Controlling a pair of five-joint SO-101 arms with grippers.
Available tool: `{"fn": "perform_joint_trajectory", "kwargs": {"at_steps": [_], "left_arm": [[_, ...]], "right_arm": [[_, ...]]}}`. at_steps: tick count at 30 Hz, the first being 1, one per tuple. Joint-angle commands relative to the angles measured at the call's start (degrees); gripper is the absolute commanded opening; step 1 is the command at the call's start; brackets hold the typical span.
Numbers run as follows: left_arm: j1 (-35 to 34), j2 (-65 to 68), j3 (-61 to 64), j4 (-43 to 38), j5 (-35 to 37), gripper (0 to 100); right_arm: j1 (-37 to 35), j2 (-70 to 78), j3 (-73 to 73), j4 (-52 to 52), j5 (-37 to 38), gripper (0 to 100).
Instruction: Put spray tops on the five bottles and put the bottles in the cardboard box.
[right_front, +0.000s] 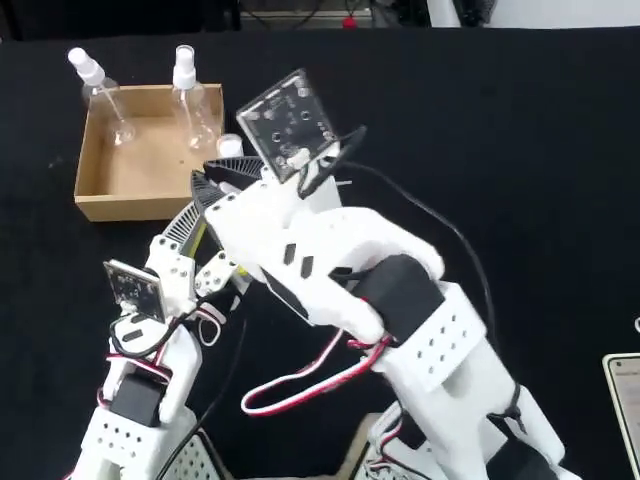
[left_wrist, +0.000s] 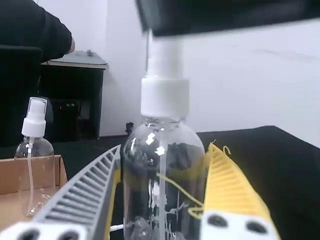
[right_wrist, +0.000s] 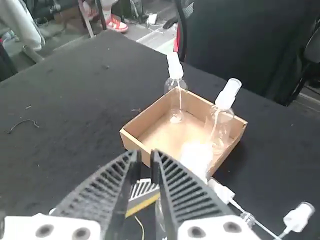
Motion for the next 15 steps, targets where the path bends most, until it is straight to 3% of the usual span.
{"fn": "perform_joint_trajectory", "kwargs": {"at_steps": [1, 9, 15], "left_arm": [[-0.40, -0.26, 1.27, 0.09, -0.53, 18], [-0.92, -0.26, 1.27, 0.00, -0.53, 18], [-8.31, -0.35, 1.27, -0.09, -0.09, 18]], "right_arm": [[2.55, -1.19, -7.52, 2.64, 2.46, 3.2], [12.66, -10.77, -14.02, 16.18, 10.90, 3.4], [25.14, -15.08, 5.85, 16.62, 12.31, 3.5]]}}
